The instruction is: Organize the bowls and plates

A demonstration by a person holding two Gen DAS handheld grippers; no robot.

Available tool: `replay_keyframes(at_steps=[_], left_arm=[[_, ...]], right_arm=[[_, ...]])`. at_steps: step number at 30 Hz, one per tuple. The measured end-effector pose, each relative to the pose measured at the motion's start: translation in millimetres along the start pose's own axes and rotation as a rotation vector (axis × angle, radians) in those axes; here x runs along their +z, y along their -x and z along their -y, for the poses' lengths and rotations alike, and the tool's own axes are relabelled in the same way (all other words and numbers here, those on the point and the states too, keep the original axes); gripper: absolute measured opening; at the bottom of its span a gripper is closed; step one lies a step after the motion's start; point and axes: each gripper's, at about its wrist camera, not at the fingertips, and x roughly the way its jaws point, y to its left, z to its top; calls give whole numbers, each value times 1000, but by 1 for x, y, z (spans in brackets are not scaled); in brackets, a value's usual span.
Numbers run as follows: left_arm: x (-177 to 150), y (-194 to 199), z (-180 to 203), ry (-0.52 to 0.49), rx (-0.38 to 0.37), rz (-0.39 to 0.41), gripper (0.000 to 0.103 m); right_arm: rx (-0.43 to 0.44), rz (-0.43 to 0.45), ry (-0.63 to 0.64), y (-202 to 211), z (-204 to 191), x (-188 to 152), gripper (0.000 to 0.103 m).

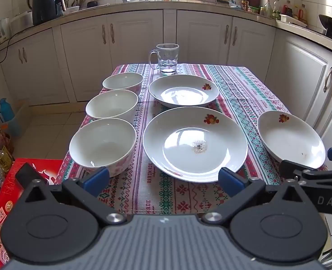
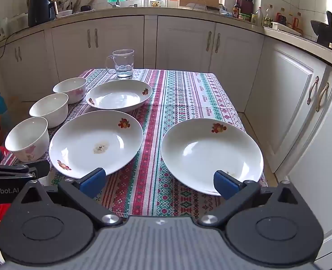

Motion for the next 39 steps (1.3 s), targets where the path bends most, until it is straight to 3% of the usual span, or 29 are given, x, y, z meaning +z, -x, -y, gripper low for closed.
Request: replay_keyframes(at_steps=[39], left_arm=[[0,2,-1,4,8,8,102]], right_arm=[[0,11,14,6,-1,3,103]])
